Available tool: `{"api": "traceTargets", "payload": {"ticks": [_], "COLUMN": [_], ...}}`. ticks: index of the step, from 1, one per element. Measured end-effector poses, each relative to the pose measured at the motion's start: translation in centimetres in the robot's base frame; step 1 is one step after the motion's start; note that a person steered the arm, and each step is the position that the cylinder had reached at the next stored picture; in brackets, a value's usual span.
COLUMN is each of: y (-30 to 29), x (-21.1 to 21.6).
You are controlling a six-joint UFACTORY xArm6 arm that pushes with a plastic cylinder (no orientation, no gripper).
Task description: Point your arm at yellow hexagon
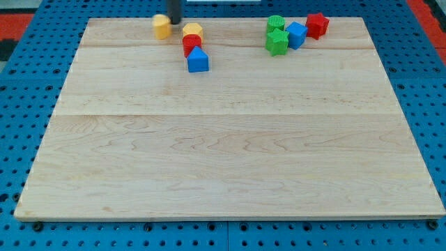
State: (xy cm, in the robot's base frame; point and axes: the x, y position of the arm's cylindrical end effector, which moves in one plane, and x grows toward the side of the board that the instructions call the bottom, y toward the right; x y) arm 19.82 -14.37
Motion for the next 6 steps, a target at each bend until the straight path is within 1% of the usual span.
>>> {"api": "traceTargets", "payload": {"ticks": [1,2,3,4,5,6], "y": [-6.7,-0.2,-1.3,0.0,2.9,9.6], "x": [2.9,2.8,5.4,5.3,-0.5,-0.3]}}
